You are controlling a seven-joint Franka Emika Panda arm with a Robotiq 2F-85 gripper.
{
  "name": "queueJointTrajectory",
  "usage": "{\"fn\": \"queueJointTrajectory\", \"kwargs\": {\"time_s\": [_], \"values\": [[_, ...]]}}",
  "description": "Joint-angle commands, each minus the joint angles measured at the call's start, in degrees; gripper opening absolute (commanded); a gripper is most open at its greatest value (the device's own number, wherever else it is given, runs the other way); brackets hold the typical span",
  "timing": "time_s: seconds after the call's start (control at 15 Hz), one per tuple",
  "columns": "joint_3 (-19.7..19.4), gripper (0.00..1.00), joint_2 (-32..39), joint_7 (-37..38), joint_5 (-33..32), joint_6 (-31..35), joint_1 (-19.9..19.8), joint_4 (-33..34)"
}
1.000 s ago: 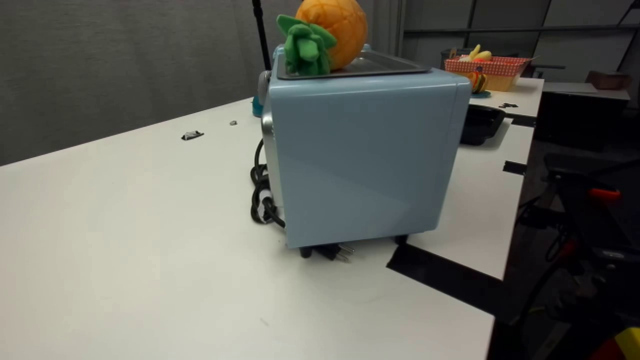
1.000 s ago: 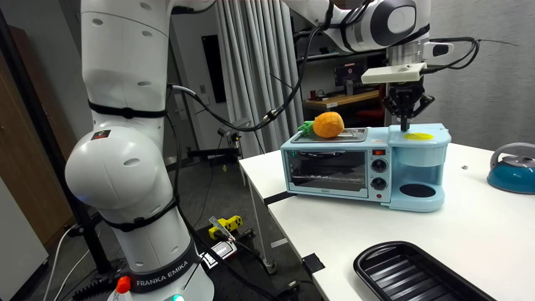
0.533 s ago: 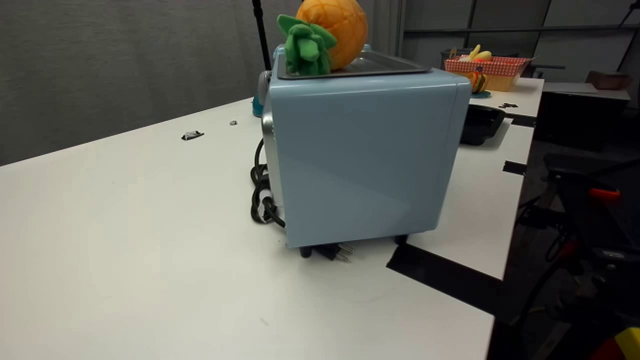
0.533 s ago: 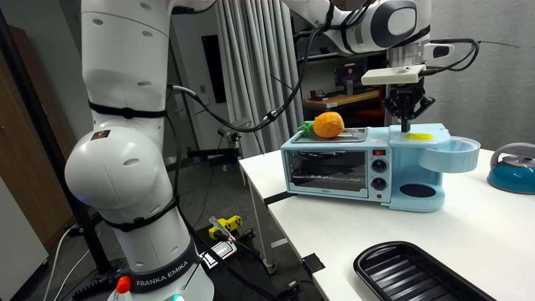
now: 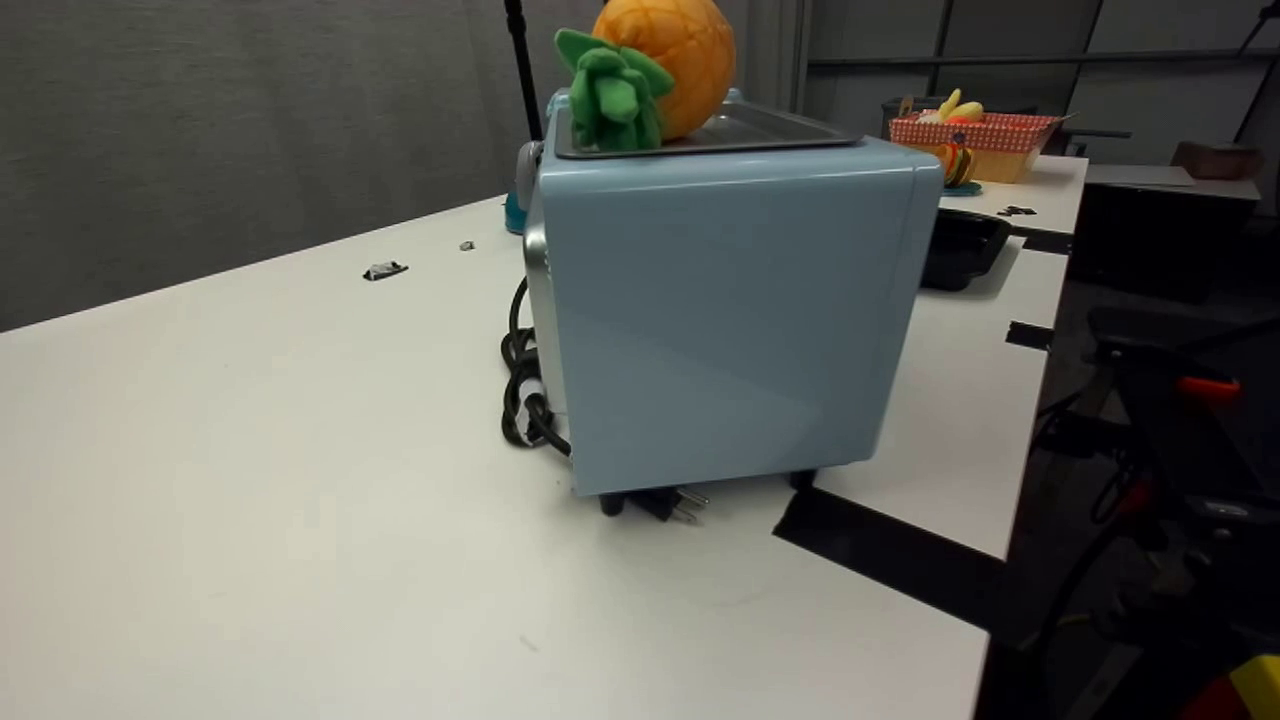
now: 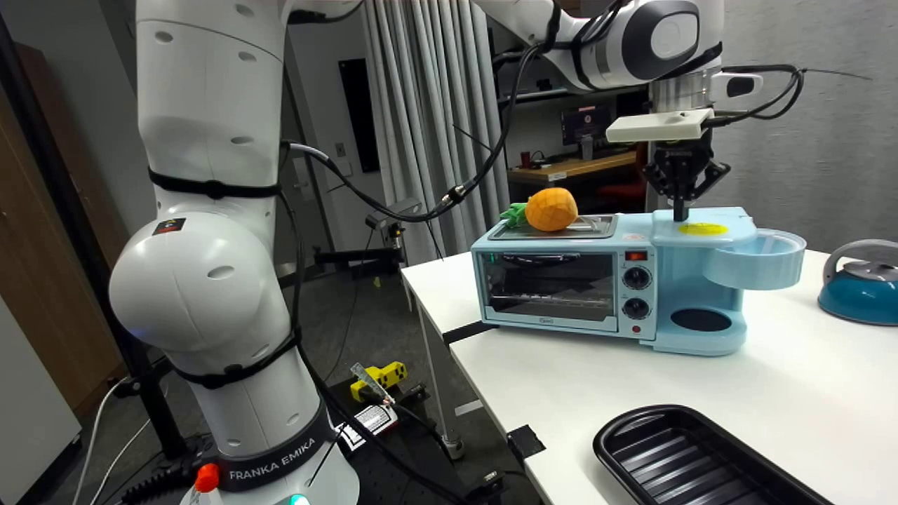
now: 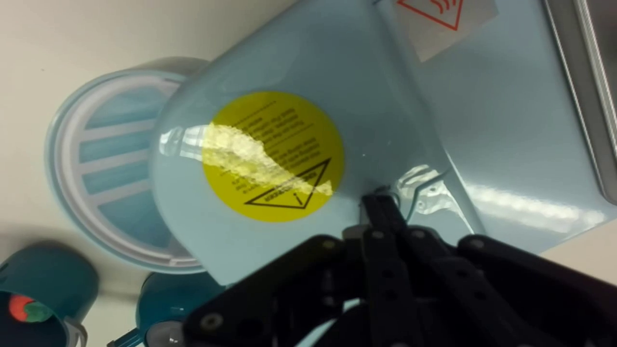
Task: Press the button on top of the breakfast maker
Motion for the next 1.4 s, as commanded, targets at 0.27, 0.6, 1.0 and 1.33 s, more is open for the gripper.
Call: {"fn": "queueJointTrajectory", "kwargs": {"time_s": [0.27, 0.6, 1.0, 1.33], "values": [[0.3, 0.0, -7.86, -2.86, -1.01, -0.86, -1.09, -4.15], [-0.06, 0.0, -14.69, -5.98, -0.81, -0.16, -1.22, -7.82], [-0.93, 0.27, -20.2, -8.45, -3.59, 6.16, -0.77, -12.55], [-1.37, 0.65, -22.4, -8.79, -5.58, 10.59, -0.62, -15.34]]}}
